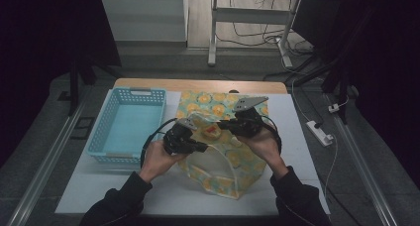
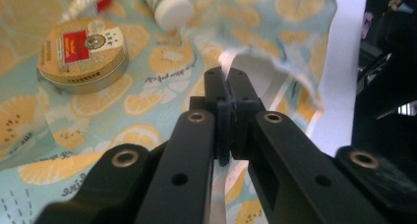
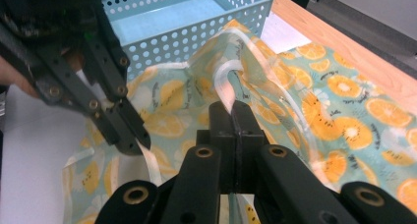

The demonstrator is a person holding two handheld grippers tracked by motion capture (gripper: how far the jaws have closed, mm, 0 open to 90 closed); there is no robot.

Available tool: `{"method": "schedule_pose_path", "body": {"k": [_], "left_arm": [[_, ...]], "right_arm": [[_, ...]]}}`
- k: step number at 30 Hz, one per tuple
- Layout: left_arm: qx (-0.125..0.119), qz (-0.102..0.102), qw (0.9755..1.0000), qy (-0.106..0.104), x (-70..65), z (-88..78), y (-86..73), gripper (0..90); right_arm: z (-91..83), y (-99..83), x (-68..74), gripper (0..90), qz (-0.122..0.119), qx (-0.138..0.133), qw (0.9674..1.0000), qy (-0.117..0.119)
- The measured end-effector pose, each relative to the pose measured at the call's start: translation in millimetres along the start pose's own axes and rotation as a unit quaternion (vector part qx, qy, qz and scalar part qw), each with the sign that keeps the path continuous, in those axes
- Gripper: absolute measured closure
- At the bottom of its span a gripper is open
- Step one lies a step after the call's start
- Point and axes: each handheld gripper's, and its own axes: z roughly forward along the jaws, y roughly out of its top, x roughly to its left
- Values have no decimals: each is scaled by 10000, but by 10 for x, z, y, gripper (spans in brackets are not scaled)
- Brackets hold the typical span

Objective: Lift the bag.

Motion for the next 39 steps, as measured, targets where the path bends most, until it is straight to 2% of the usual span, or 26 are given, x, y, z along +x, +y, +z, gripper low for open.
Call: {"method": "schedule_pose_path", "body": {"k": [3,8,19,30,39], "left_arm": [[-68,-35,10000,-12,12,-82,76,891],[-261,-114,9995,-156,52,-217,186,891],[-594,-263,9971,-400,156,-531,443,891],[-899,-201,9950,-390,168,-813,670,891],[-1102,-125,9933,-335,169,-1028,913,891]], "right_arm": [[-30,59,12,900,-36,3,10000,17],[-72,139,35,900,-41,-31,9999,147],[-215,359,58,900,-99,-191,9991,355],[-364,592,69,900,-192,-355,9983,414],[-471,815,59,900,-358,-417,9981,292]]}}
